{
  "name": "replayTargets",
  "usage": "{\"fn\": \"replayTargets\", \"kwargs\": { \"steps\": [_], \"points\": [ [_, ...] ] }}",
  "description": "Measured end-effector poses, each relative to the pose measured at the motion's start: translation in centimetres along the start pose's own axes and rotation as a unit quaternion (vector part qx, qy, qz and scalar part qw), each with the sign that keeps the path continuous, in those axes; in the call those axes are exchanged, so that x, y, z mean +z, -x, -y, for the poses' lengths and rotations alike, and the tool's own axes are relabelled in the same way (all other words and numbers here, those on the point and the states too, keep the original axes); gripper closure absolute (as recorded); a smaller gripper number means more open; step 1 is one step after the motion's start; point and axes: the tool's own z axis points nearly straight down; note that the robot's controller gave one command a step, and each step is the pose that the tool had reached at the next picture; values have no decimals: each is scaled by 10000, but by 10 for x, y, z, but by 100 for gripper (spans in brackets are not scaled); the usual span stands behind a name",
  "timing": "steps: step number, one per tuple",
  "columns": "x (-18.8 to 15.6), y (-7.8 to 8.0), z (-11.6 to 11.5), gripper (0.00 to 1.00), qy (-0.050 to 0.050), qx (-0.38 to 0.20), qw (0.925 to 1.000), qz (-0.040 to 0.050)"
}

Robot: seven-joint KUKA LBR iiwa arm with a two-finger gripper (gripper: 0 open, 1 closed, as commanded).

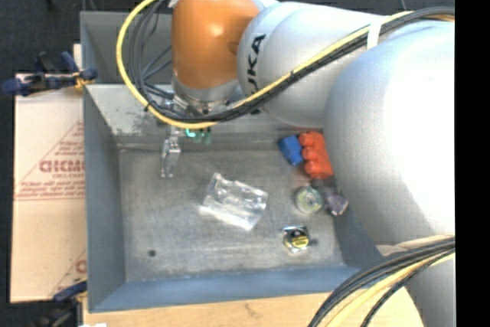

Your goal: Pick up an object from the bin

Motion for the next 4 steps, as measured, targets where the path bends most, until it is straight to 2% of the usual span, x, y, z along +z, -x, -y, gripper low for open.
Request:
{"fn": "replayTargets", "kwargs": {
  "steps": [1, 2, 3, 4],
  "points": [
    [-78, -40, -19, 0, -2, -1758, 9844, 72],
    [14, -16, 73, 0, -29, -2184, 9759, 3],
    [19, -45, 122, 0, -13, -1950, 9808, 19],
    [45, -136, 254, 0, -30, -2451, 9695, 16]
  ]
}}
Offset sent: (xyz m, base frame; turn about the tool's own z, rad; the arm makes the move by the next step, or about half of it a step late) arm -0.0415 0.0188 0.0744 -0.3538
